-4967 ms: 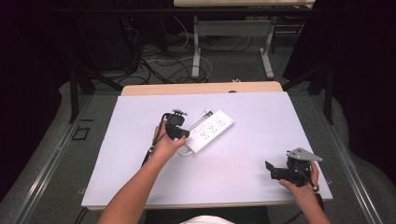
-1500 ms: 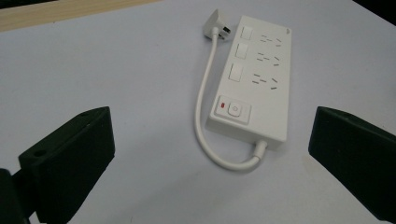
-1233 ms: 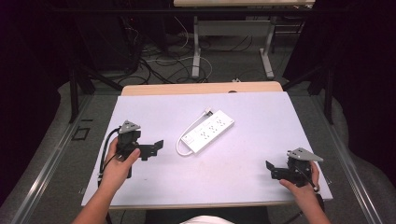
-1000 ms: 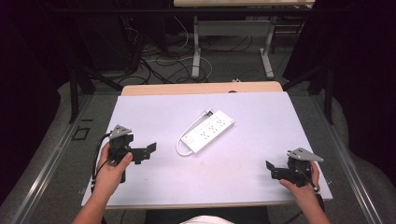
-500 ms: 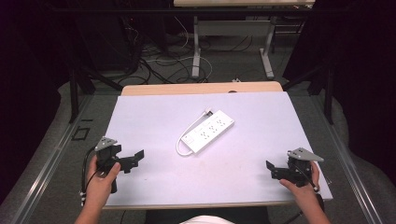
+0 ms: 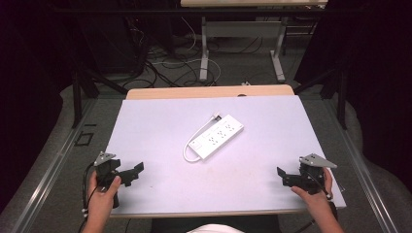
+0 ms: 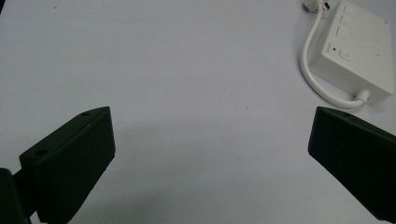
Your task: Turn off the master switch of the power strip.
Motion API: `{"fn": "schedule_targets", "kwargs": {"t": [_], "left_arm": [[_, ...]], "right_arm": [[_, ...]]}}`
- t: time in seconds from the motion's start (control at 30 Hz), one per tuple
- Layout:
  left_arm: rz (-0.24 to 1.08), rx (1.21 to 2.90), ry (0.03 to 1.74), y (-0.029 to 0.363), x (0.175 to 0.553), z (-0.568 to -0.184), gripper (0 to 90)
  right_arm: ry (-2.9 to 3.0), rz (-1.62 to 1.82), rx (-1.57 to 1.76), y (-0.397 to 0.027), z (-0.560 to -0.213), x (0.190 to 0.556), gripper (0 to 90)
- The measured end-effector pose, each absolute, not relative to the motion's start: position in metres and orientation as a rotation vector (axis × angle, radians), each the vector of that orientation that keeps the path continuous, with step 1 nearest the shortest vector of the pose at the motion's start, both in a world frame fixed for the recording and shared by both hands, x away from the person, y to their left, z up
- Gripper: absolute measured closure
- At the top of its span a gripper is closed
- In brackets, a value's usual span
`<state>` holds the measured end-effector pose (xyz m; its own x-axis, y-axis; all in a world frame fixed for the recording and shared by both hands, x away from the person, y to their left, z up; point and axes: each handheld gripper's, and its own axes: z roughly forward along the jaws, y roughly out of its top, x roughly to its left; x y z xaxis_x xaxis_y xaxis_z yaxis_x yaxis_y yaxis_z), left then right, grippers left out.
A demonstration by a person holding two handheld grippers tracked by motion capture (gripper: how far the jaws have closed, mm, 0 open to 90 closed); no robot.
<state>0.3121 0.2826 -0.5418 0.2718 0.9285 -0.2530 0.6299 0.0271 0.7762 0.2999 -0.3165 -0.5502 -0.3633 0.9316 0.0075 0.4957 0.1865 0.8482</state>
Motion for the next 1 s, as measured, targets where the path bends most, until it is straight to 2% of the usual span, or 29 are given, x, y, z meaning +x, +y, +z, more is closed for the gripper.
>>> {"fn": "schedule_targets", "kwargs": {"t": [0.47, 1.0], "left_arm": [[0.470, 1.686, 1.472, 0.290, 0.312, -0.562, 0.7], [0.461, 1.706, 1.475, 0.291, 0.313, -0.566, 0.8]], "right_arm": [[1.936, 1.083, 1.334, -0.317, -0.551, 0.300, 3.2], [1.945, 1.075, 1.333, -0.317, -0.551, 0.300, 3.2]]}}
